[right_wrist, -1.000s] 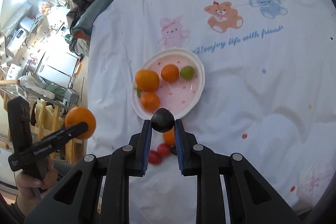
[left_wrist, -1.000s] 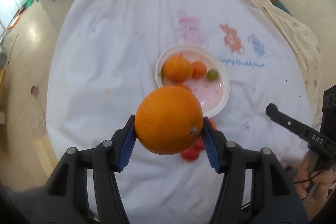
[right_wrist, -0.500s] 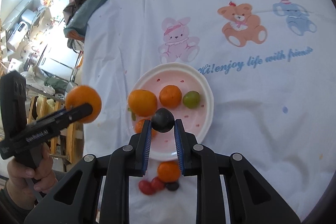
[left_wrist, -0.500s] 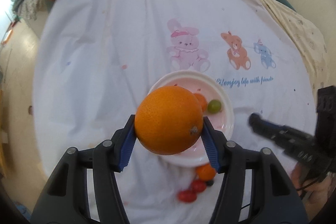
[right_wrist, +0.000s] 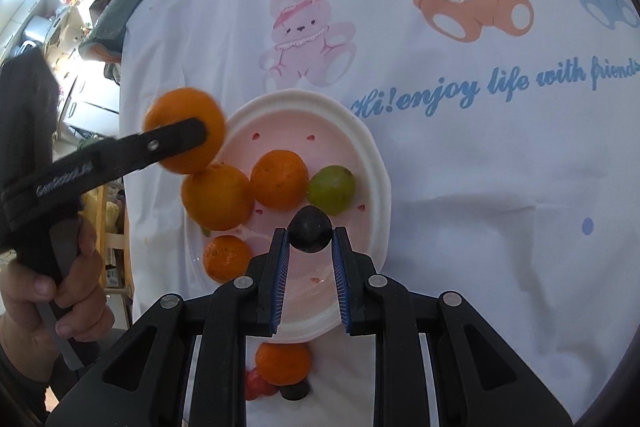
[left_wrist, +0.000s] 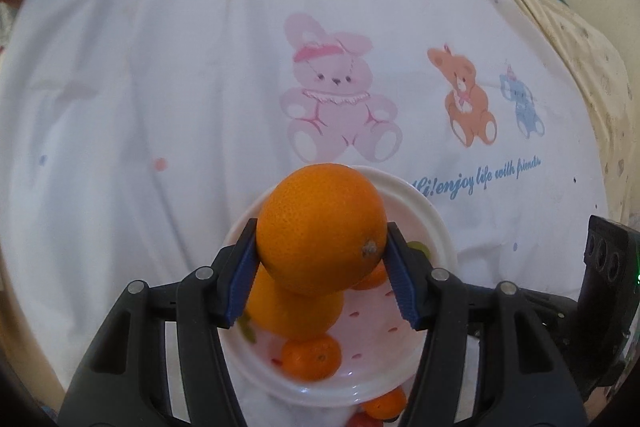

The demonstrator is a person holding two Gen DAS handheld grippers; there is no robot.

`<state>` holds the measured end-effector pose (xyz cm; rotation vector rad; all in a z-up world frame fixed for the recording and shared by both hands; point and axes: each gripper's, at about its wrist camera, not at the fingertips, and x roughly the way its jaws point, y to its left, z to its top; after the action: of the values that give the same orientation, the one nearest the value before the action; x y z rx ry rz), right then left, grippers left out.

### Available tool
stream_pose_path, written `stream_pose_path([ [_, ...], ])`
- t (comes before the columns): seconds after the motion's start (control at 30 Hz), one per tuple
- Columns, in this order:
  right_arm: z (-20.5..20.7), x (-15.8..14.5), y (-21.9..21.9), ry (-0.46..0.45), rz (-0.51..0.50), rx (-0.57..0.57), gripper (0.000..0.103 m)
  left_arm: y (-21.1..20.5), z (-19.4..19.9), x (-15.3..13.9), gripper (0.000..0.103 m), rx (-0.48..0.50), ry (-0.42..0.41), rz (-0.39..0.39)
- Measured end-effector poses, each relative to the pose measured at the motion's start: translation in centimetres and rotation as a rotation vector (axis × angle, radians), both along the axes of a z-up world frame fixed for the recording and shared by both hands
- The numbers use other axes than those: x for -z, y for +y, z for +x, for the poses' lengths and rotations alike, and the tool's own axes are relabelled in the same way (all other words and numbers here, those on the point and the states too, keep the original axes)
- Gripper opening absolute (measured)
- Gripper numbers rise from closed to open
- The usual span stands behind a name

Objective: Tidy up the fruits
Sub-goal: 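Carry the large orange onto the plate with the left gripper while the right gripper carries a dark plum there, then open both grippers and withdraw them from the plate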

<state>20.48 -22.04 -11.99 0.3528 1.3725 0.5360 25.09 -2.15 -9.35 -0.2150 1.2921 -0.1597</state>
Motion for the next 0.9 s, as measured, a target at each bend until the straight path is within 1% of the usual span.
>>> stream_pose_path([
  [0.07, -0.2, 0.5, 0.1, 0.007, -0.009, -0.011, 0.023, -0.5, 0.3, 0.4, 0.056, 0.017, -0.01, 0.01],
  [0.17, -0.4, 1.1, -0.1, 0.018, -0.027, -0.013, 0.023, -0.6, 0.4, 1.0, 0.057, 0.024, 0.0, 0.029],
  [0.3, -0.4, 1.1, -0.3, 0.021, -0.024, 0.001, 0.023, -0.7, 0.2, 1.1, 0.058, 0.029, 0.014, 0.028],
  [0.33, -0.5, 1.0, -0.3, 0.017, -0.025, 0.001, 0.023, -0.7, 0.2, 1.1, 0.062, 0.033, 0.005, 0.023],
  [0.37, -0.5, 0.9, -0.3, 0.013, -0.029, 0.001, 0.023, -0.8, 0.2, 0.9, 0.072, 0.041, -0.007, 0.018],
  [0.43, -0.6, 1.0, -0.3, 0.015, -0.028, 0.004, 0.023, -1.0, 0.0, 0.5, 0.081, 0.046, -0.021, 0.016],
  [0.57, -0.5, 1.1, -0.5, 0.041, -0.014, 0.016, 0.026, -1.2, -0.2, 0.4, 0.081, 0.047, -0.014, 0.033],
  [0.7, -0.4, 0.9, -0.8, 0.039, -0.004, 0.033, 0.027, -0.5, -0.4, 0.0, 0.081, 0.024, -0.016, 0.022],
  [0.73, -0.4, 0.8, -0.9, 0.041, 0.007, 0.039, 0.028, -0.4, -0.5, -0.2, 0.081, 0.023, -0.019, 0.025],
  [0.77, -0.3, 0.7, -1.1, 0.042, 0.013, 0.046, 0.036, -0.2, -0.7, -0.3, 0.081, 0.024, -0.023, 0.037],
  [0.8, -0.3, 0.6, -1.1, 0.038, 0.027, 0.049, 0.046, -0.1, -0.8, -0.4, 0.081, 0.025, -0.025, 0.044],
  [0.87, -0.5, -0.1, -1.3, 0.019, 0.024, 0.063, 0.053, 0.2, -1.1, -0.9, 0.081, 0.02, -0.031, 0.049],
  [0.9, -0.7, -0.5, -1.4, 0.001, 0.01, 0.068, 0.054, 0.4, -1.3, -1.1, 0.081, 0.018, -0.033, 0.05],
])
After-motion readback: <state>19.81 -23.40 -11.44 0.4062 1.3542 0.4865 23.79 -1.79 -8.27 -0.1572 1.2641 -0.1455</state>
